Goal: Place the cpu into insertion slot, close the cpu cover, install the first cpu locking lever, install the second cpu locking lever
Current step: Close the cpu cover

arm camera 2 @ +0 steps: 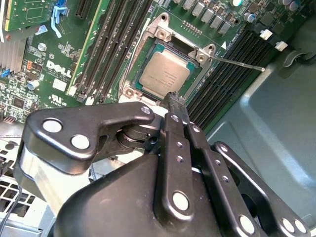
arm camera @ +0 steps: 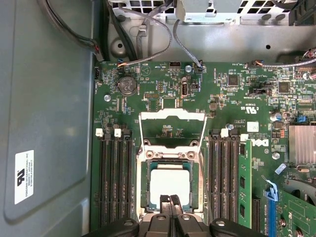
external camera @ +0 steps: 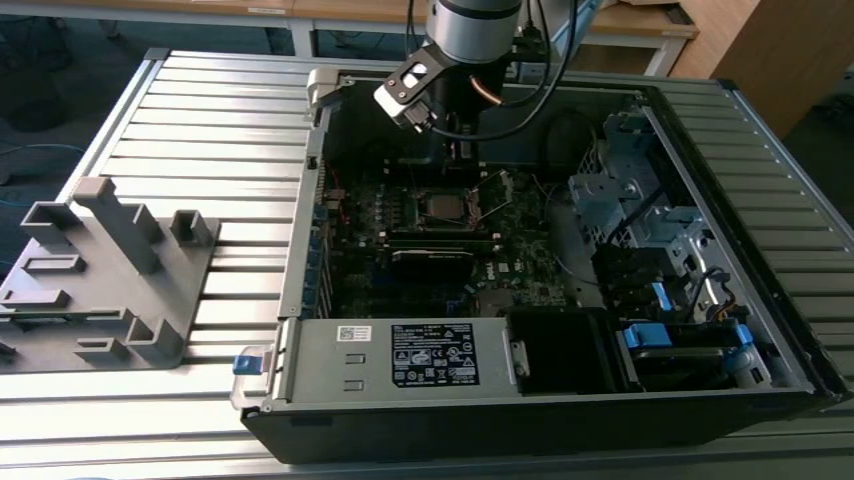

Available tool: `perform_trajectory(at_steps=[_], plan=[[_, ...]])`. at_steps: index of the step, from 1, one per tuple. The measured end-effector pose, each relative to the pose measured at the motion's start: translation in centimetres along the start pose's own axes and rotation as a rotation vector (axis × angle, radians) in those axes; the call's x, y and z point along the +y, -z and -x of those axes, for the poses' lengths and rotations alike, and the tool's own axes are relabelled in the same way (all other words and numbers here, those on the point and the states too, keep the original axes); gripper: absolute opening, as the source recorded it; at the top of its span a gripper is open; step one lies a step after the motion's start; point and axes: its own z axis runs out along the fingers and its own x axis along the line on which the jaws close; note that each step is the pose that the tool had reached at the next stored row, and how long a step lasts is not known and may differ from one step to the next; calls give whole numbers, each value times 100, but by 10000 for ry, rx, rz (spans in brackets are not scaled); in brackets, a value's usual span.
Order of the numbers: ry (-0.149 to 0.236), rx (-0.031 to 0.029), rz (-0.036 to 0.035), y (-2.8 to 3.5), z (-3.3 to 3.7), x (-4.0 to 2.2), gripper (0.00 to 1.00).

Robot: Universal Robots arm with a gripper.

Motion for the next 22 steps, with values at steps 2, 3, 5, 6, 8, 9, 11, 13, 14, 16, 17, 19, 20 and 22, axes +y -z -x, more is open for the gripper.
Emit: perform_trajectory(at_steps=[2,3,5,6,8,9,11,13,14,16,17,19,20,22], plan=[[-2,0,0,0,0,2,11],[-4,0,0,0,0,2,11],[-3,0,0,0,0,2,11],[-3,0,0,1,0,3,11],[-3,0,0,5,-1,3,11],[-3,0,0,8,0,3,11],[-2,1,1,10,-1,3,11],[-3,0,0,13,0,3,11],[-3,0,0,13,-1,3,11],[0,-1,-1,14,0,8,11],[-2,-1,-1,14,0,11,11],[-3,-1,-1,14,0,13,11],[-3,0,0,13,-1,23,11],[-2,0,0,15,-1,35,11]])
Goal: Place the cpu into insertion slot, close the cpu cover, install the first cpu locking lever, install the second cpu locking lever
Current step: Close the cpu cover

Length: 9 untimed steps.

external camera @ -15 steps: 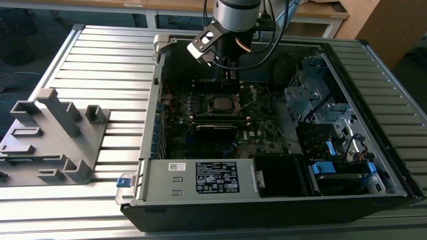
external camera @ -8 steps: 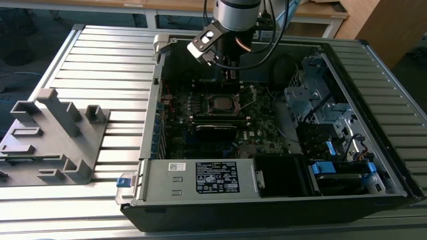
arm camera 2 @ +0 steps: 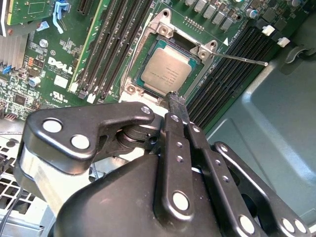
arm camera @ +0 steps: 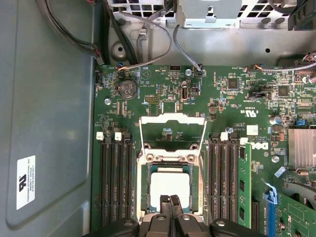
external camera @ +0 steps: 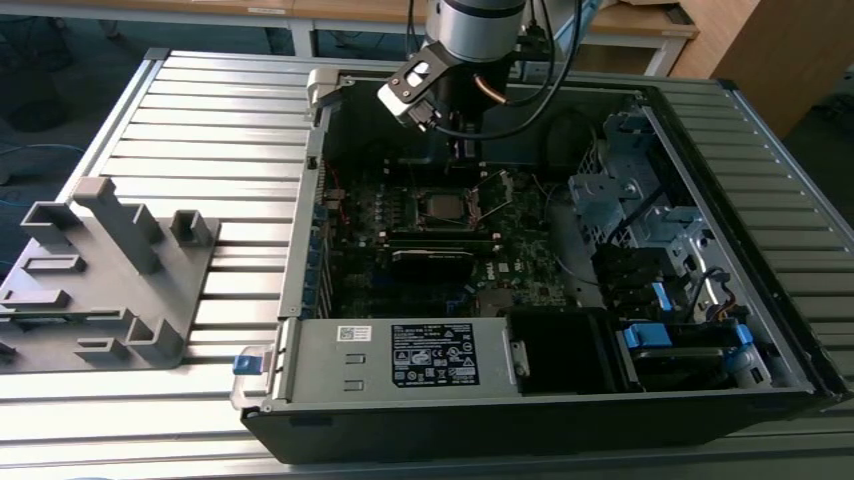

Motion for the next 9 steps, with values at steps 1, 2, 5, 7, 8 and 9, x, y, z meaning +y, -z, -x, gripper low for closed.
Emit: perform_trajectory(at_steps=[1,2,5,7,8,9], plan=[[0,0,0,1,0,0,11],[-1,0,0,2,0,0,11],[0,0,0,14,0,0,11],[0,0,0,16,0,0,11],[0,0,0,16,0,2,11],[2,-1,-1,16,0,5,11]])
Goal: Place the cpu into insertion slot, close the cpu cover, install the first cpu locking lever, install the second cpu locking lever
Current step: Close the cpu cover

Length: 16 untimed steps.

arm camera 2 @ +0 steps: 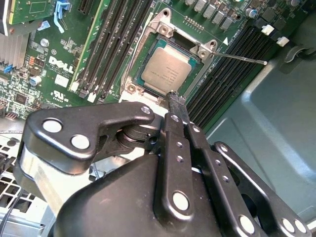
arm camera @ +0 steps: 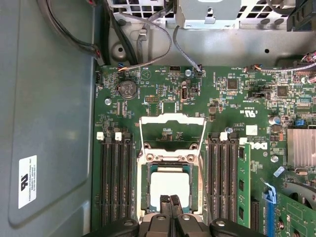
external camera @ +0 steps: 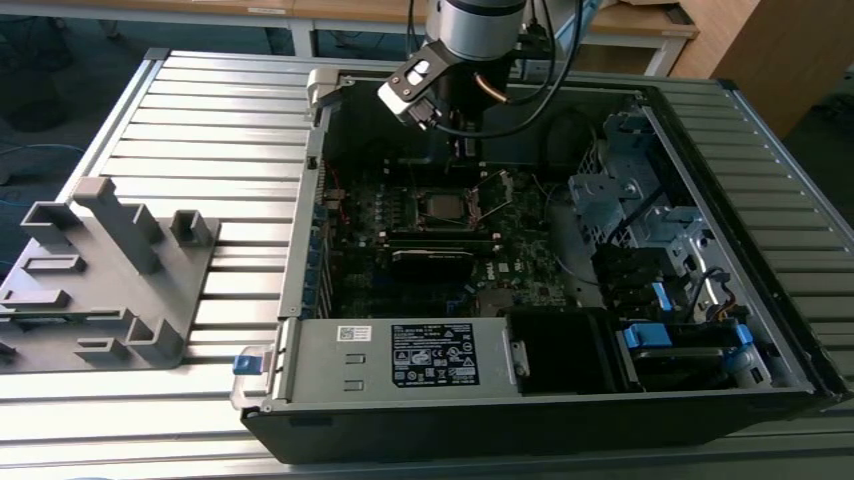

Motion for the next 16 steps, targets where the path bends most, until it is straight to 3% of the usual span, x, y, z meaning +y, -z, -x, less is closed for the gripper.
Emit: perform_trajectory(at_steps=[16], plan=[[-2,1,1,36,-2,14,11]])
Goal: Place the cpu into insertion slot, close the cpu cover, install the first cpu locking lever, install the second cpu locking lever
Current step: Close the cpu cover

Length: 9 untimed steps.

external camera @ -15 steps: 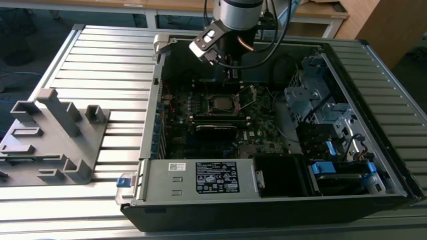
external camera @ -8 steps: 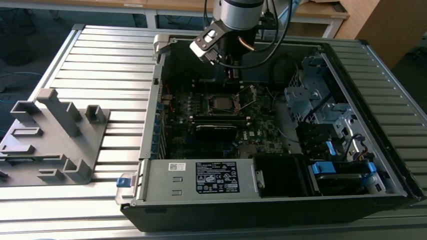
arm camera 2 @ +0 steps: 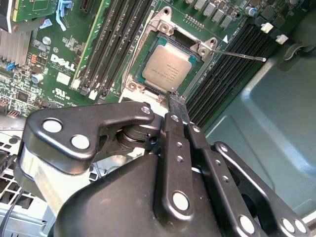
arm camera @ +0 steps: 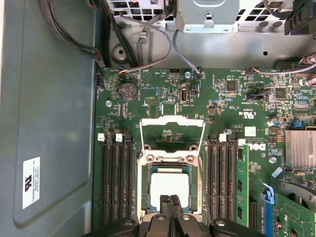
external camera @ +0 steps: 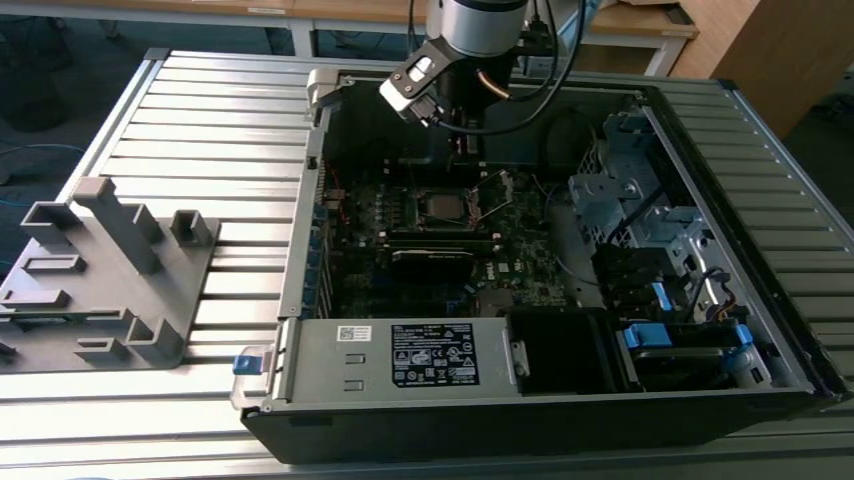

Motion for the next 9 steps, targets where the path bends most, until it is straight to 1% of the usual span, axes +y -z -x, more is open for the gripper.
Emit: perform_trajectory(at_steps=[9], plan=[[0,-1,0,7,0,1,11]])
